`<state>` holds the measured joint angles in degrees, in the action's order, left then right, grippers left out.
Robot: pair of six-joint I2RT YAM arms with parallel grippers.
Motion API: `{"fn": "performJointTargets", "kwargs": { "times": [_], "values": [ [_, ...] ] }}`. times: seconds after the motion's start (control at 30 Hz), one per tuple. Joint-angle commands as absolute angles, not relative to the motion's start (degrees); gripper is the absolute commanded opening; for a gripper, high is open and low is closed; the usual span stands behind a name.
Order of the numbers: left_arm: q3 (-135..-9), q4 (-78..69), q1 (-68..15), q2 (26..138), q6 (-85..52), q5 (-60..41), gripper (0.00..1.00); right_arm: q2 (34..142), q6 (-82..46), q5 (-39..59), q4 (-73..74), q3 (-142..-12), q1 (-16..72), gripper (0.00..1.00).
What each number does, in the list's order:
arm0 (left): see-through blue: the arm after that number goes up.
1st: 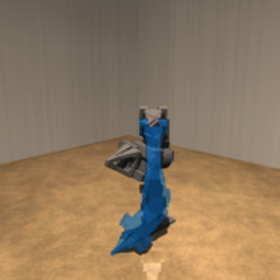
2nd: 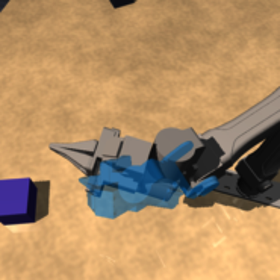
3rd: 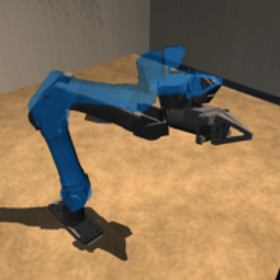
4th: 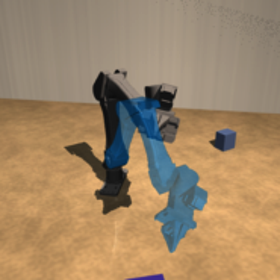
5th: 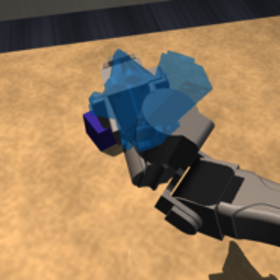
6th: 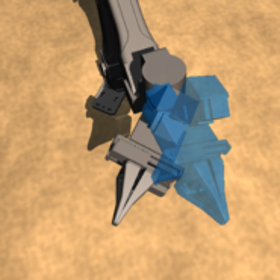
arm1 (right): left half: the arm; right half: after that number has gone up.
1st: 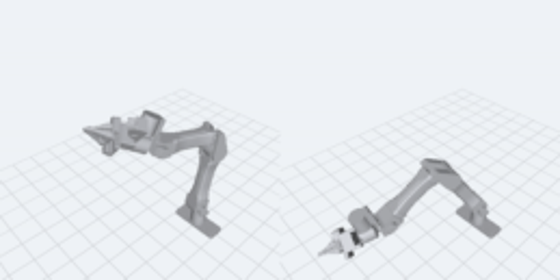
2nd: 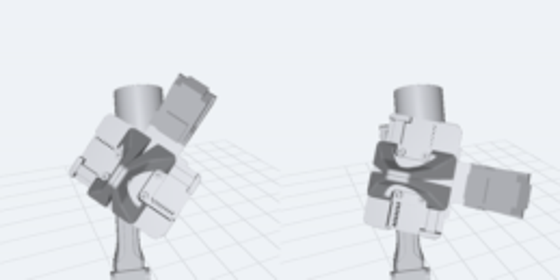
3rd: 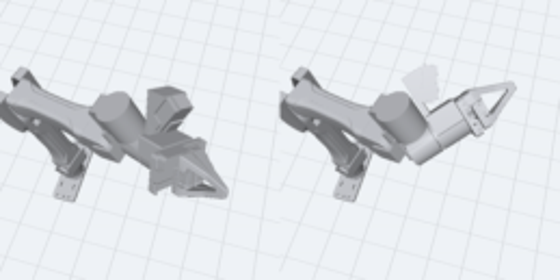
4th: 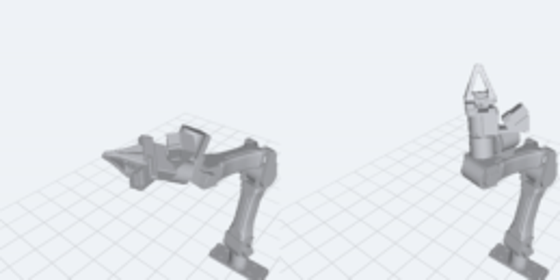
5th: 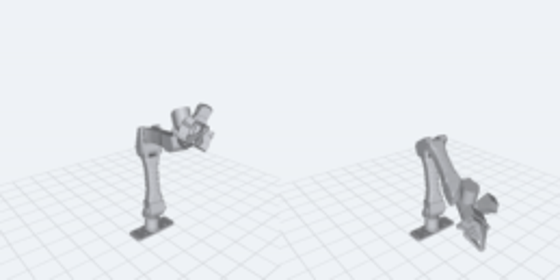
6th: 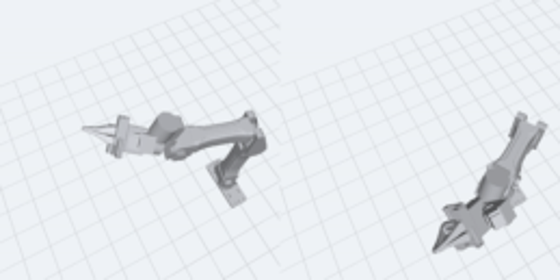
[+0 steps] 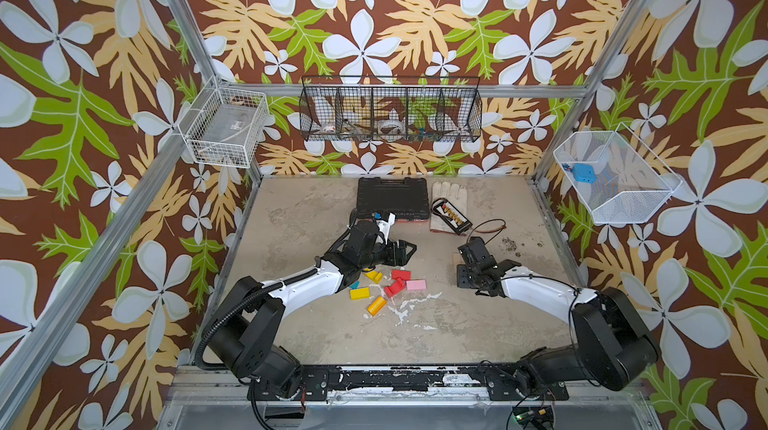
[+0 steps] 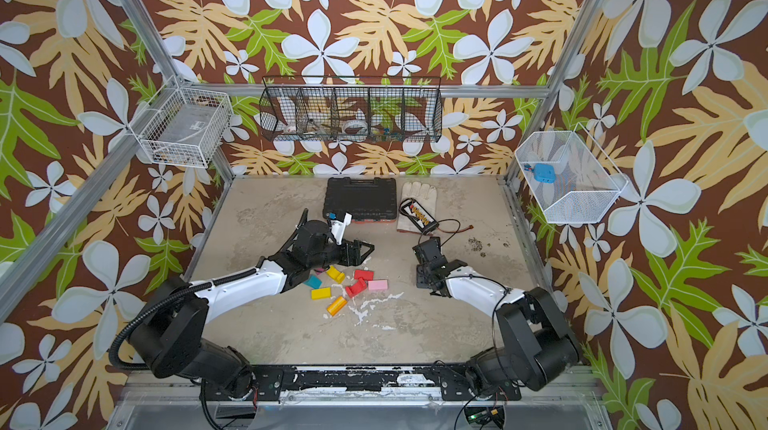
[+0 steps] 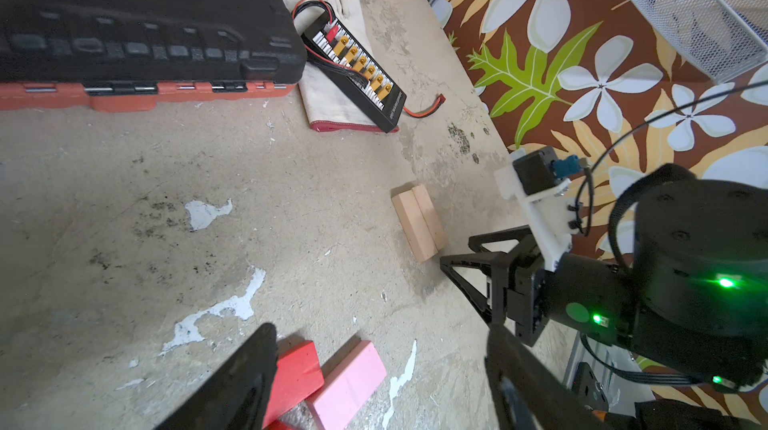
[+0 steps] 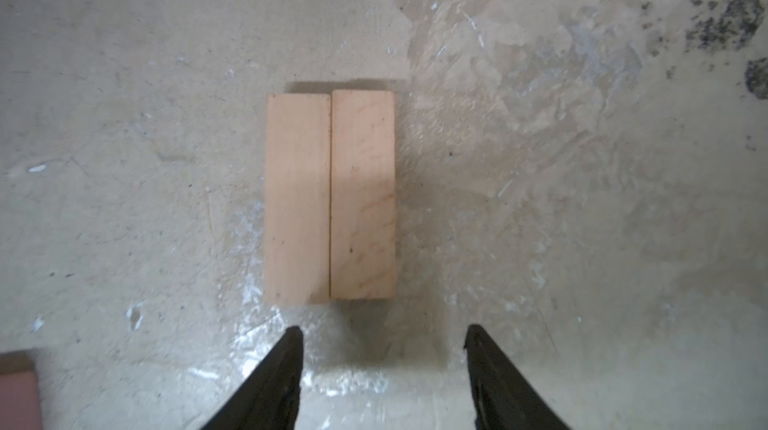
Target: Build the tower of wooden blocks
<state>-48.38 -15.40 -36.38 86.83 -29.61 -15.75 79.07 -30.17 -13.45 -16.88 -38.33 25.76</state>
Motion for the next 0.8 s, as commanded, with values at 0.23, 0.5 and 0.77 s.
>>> {"fn": "performJointTargets", "kwargs": {
  "times": [0.23,0.5,0.77],
  "values": [
    [-48.4,-16.0,-36.4,87.4,-27.3,-12.4,0.80,62.7,-26.5,-10.8,-12.1,-39.0,34.0,0.84],
    [-39.3,-24.9,-36.4,79.1,-26.5,-1.3,0.81,71.0,-22.8,-6.2,-2.5,-39.8,42.6,0.87],
    [-34.7,-26.5,-36.4,72.4,-27.6,6.5,0.82,80.5,-22.4,-5.0,-5.3,-43.4,43.8,0.92]
  ]
}}
